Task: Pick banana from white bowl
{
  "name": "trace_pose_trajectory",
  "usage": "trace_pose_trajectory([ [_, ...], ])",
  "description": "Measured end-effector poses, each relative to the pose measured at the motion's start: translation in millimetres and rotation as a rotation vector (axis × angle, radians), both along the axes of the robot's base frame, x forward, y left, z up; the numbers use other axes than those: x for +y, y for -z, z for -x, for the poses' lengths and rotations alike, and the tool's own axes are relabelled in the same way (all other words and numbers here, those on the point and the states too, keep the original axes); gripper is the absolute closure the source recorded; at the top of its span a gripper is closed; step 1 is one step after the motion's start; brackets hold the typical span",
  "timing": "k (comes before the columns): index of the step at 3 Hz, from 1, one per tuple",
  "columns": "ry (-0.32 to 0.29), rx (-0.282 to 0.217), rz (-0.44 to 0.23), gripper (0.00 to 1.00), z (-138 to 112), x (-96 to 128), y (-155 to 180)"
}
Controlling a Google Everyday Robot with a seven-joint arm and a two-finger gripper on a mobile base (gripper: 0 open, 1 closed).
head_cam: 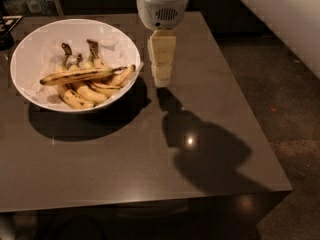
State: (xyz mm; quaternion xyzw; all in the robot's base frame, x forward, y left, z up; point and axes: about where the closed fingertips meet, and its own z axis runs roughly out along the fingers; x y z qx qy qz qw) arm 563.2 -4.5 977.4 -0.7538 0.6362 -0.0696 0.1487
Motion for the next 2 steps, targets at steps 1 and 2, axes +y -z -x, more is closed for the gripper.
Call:
trace_pose_trajectory([
  [1,-0.087,-0.001,0.064,0.00,-19.6,41.5,13.1],
  [2,-0.099,-0.017,0.054,0.00,-22.3,50.4,12.0],
])
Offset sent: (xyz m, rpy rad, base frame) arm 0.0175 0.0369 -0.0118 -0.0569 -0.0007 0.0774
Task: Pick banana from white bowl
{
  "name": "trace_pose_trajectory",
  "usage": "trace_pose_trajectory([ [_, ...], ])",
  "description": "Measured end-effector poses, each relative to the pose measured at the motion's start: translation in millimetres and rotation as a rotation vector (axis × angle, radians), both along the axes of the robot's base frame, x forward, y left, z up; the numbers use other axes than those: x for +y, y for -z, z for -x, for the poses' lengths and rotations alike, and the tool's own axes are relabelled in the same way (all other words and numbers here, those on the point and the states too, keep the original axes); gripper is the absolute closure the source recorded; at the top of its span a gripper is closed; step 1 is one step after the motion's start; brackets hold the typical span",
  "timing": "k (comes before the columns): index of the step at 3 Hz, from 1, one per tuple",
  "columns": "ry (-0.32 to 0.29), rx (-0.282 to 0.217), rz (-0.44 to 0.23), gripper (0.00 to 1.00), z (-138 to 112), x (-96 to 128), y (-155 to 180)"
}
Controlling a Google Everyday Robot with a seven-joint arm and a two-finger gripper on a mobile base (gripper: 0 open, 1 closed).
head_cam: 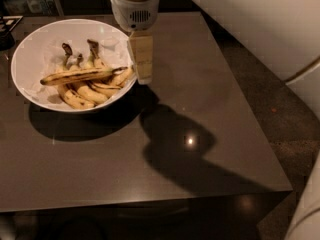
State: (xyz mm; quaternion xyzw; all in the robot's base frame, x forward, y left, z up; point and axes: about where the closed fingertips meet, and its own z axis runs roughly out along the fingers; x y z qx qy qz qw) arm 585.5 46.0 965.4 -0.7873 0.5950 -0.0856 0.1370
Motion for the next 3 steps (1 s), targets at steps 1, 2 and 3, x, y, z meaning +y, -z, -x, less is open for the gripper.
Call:
trace_pose_trajectory([
  [1,0.000,0.000,0.000,0.00,0.0,0.0,0.0],
  [2,-0.107,0.017,0.001,0.00,-6.0,42.8,6.1],
  [3,-0.212,0.054,0.025,0.08,-9.3,87.7,20.8],
])
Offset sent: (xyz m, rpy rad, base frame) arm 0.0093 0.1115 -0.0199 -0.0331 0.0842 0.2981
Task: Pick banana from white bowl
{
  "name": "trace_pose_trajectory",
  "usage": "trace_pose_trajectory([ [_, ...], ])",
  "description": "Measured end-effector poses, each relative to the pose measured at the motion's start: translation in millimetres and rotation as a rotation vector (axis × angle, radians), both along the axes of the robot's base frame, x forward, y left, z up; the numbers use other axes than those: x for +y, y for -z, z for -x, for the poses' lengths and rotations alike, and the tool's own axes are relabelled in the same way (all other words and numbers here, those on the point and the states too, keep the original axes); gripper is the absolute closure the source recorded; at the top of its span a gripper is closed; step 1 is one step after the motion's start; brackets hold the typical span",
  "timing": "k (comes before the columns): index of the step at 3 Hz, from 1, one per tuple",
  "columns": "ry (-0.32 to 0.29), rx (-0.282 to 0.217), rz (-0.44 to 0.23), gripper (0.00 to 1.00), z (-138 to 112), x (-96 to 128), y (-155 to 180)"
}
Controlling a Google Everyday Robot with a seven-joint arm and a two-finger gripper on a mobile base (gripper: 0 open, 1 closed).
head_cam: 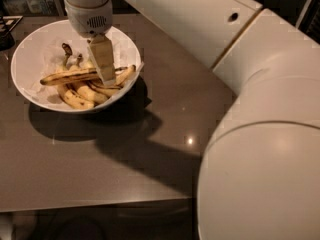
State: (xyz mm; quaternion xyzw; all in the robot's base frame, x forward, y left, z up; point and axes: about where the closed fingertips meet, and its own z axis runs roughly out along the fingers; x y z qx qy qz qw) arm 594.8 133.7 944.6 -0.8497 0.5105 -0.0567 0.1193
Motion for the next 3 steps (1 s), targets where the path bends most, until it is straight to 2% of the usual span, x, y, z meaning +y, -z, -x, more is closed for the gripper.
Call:
trace_pose_trajectory([
  [1,-0.067,0.027,0.018,0.24,-1.9,29.5,11.1],
  [2,-0.098,0.047,0.021,0.34,-5.4,46.1,18.8],
  [3,-0.110,0.053,0.022,0.45,-11.8,53.6,22.8],
])
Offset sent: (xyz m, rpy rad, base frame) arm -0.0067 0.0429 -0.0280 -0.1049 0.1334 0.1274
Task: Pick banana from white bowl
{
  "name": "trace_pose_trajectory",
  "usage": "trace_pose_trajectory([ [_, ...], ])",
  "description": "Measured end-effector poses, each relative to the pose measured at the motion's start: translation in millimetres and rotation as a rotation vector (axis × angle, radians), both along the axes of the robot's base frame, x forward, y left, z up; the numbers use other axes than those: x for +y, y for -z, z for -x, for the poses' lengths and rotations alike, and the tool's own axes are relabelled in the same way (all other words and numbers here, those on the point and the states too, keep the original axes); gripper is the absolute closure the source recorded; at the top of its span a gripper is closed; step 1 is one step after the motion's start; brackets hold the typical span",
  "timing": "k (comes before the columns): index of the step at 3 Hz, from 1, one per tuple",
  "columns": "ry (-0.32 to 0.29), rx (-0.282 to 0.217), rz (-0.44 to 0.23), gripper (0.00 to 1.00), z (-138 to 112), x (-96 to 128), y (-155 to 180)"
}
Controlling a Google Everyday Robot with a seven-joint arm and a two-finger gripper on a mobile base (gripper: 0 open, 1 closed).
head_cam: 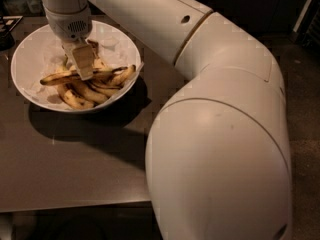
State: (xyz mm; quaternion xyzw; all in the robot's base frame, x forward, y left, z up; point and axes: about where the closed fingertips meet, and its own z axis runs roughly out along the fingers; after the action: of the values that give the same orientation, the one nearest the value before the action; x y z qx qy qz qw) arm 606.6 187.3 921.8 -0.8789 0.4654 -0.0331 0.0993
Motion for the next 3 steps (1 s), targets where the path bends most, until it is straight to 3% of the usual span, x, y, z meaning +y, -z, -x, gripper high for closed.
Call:
trace_pose_trajectory([
  [1,-0.006,0.006,0.011,0.58,-7.6,3.3,6.7],
  [3,-0.026,0.034,0.049,0.53,-16.1,3.7,30.0],
])
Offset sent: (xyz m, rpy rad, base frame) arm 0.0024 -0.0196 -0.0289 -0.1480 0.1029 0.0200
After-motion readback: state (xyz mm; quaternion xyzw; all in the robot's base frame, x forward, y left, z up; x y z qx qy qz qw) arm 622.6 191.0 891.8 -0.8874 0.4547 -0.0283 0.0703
